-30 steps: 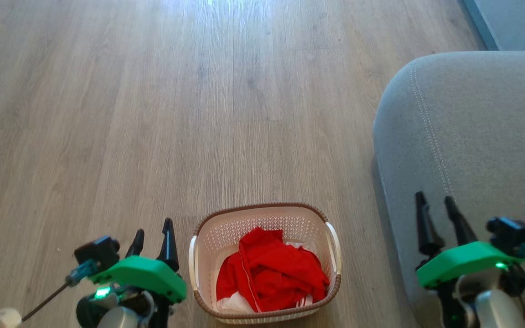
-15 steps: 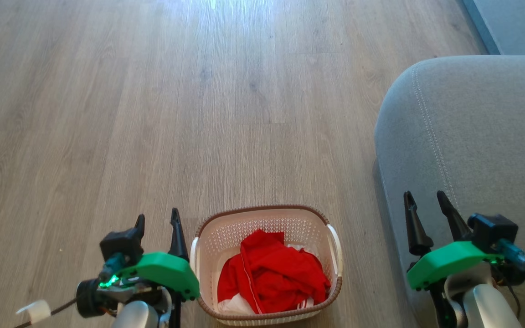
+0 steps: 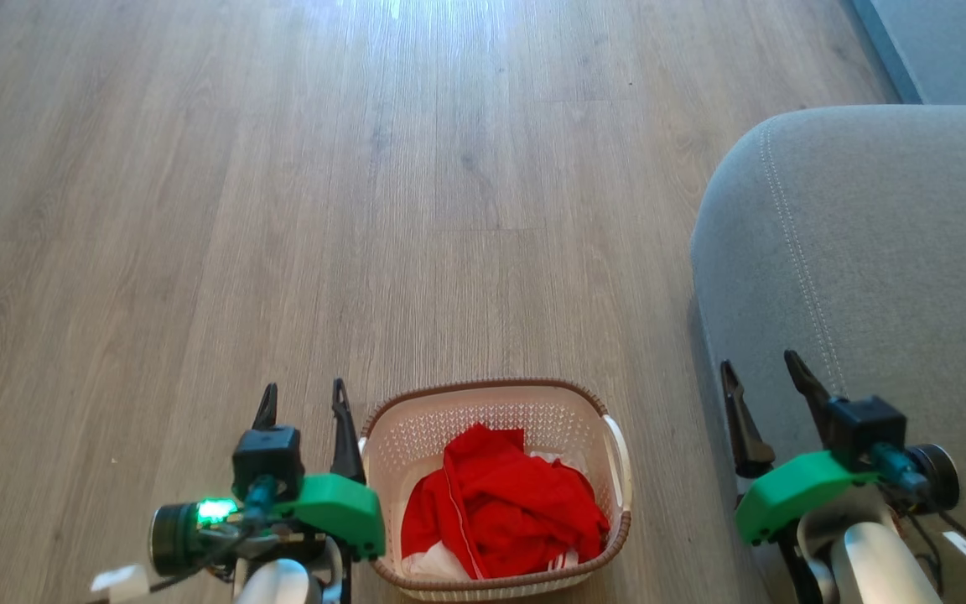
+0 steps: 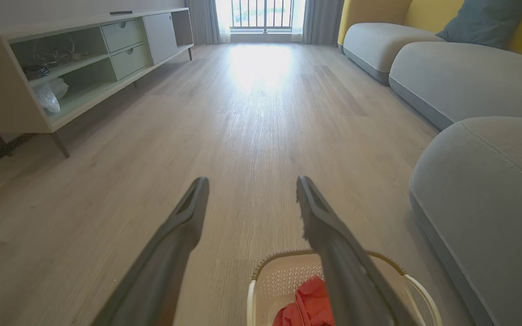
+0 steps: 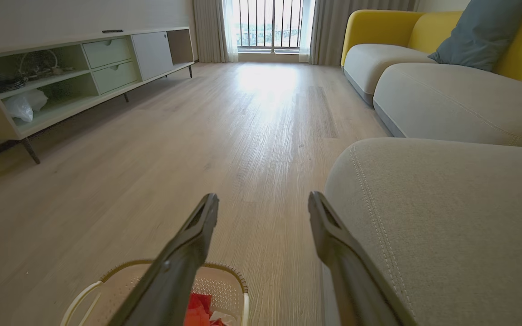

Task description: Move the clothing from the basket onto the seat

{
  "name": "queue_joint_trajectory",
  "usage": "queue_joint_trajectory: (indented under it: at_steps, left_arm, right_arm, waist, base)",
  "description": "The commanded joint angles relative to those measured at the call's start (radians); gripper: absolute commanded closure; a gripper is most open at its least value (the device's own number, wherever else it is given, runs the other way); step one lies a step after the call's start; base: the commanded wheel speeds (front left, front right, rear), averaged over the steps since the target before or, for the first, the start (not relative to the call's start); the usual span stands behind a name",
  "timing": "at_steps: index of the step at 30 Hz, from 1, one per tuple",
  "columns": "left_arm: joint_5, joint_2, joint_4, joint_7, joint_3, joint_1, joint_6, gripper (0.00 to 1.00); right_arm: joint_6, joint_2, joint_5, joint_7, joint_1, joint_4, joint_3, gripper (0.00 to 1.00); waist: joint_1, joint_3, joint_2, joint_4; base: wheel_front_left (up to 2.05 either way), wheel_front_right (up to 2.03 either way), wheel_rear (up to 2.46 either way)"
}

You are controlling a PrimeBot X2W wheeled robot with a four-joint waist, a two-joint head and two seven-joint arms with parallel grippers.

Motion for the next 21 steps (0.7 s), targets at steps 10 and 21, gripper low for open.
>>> queue_joint_trajectory:
  at_steps: [10,21]
  left_arm:
    - [0.123,0.009,-0.032,-0.041,-0.022,-0.067,0.043,0.00]
    - [0.128,0.010,-0.011,-0.047,-0.028,-0.073,0.036,0.00]
  right_arm:
    - [0.007,-0.005,-0.141,-0.044,-0.065,-0.009,0.042,0.00]
    - [0.007,-0.005,-0.167,-0.050,-0.071,-0.002,0.043,0.00]
  waist:
    - [0.0000,-0.003,0.0000,0.002]
    - [0.0000,0.000,0.0000,-0.001]
  base:
    - [0.00,0.00,0.00]
    - [0.00,0.00,0.00]
